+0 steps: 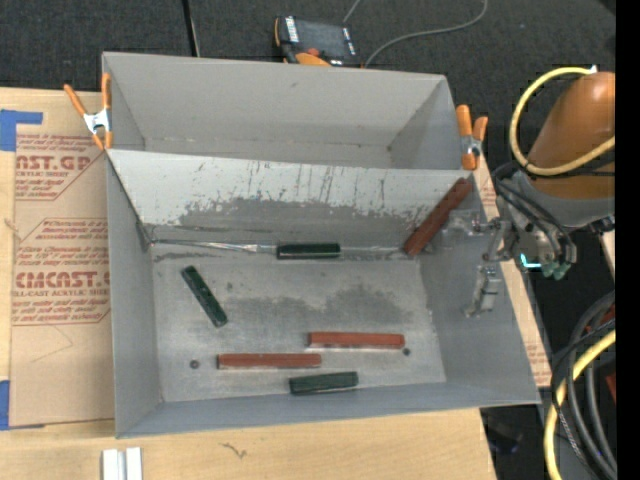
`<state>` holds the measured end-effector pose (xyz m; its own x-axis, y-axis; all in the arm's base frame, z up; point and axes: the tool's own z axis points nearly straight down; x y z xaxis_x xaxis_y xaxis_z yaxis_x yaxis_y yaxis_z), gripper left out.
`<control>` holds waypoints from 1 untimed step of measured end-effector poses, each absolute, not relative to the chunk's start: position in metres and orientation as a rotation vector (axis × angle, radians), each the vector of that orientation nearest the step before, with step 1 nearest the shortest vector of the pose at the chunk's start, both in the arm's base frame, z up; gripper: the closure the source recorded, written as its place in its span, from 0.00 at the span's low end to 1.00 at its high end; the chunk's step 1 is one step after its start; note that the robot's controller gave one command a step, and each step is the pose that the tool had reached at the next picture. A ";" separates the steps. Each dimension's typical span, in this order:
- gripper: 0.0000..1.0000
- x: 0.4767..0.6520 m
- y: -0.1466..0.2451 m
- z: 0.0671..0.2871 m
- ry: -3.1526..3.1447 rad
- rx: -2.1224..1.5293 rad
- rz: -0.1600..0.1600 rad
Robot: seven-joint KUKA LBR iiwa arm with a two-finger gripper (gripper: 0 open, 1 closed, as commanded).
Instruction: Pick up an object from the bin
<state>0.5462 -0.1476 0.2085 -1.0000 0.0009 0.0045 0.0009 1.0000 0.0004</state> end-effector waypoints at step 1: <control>0.00 0.529 -0.057 0.065 -3.133 -0.083 -0.007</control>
Offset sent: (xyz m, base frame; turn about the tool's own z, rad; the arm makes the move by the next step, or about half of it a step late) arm -0.0152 0.0858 -0.1385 0.0564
